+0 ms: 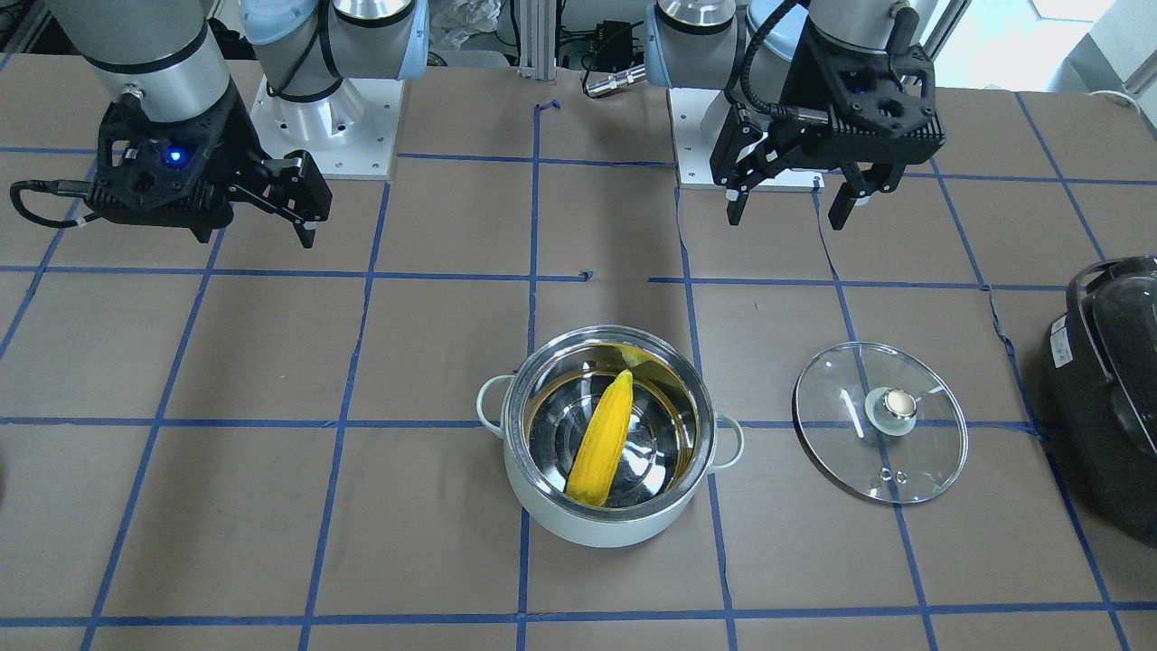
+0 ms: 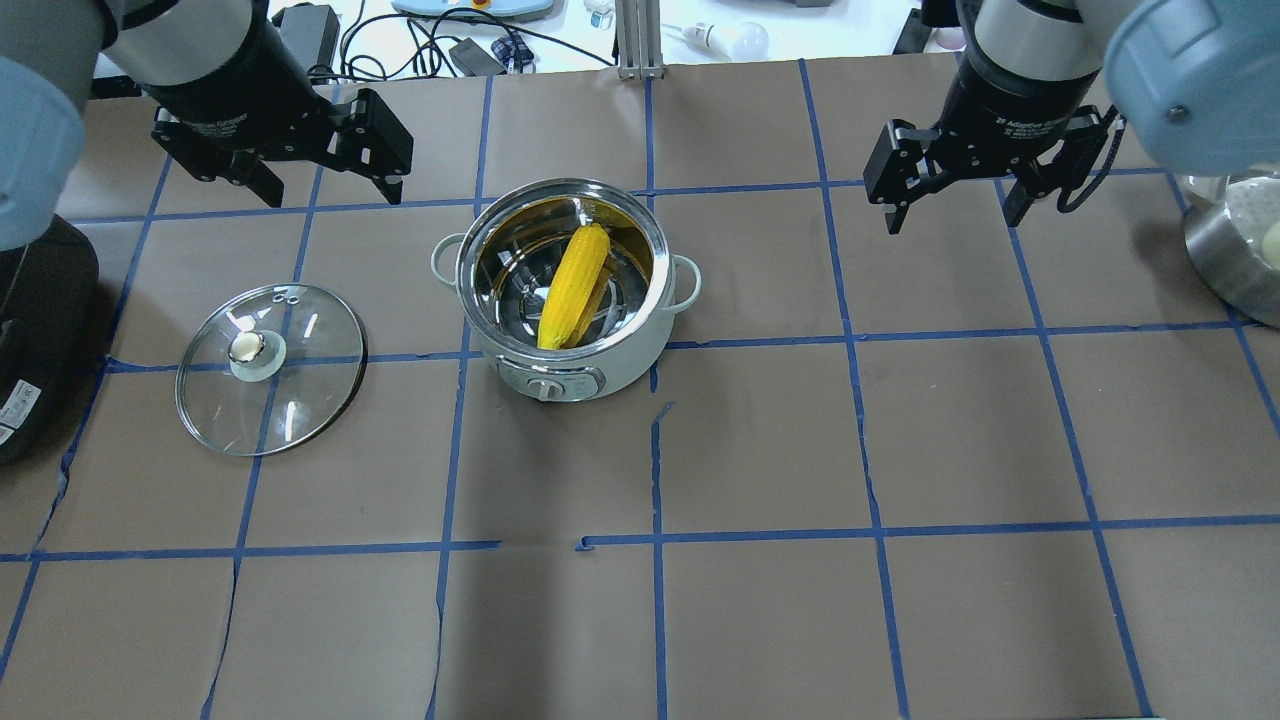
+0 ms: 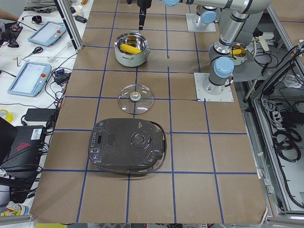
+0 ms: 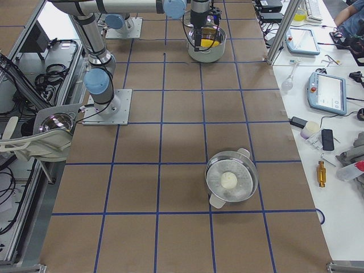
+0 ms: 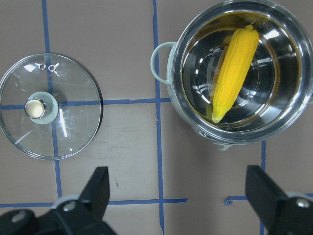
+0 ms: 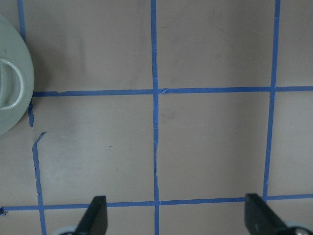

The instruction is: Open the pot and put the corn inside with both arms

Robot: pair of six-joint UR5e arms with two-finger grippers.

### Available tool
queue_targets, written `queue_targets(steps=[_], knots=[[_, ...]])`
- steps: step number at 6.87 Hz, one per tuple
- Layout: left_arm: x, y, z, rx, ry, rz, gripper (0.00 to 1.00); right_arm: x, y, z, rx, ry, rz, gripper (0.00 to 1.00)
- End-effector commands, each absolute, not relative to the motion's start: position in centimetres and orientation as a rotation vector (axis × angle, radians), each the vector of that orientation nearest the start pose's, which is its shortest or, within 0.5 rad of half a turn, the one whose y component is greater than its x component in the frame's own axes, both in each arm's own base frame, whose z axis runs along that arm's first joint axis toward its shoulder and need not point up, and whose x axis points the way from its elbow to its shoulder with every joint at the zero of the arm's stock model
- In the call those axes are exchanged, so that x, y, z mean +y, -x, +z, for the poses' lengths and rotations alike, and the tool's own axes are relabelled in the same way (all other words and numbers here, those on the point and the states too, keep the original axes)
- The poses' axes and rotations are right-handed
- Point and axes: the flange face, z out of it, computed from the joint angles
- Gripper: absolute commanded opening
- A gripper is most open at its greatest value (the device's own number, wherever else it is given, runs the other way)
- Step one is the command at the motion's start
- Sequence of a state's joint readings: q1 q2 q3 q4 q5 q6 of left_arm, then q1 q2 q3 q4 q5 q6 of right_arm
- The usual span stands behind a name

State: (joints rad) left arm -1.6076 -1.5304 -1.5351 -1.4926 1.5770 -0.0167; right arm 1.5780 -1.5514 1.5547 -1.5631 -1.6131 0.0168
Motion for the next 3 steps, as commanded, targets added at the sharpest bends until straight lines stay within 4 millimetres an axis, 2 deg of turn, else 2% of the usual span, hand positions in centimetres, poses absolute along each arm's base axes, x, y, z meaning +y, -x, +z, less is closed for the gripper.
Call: queue_targets(steps=[1,3], knots=[[-48.08,15.05,53.41,3.13,-0.03,-0.243,1.0,-49.75,-13.27,48.49,3.186,-0.014,0.019,1.0],[-48.06,15.05,53.26,3.13,-0.03,-0.238,1.0,-49.73,-13.24,48.42,3.189,-0.014,0.021,1.0]])
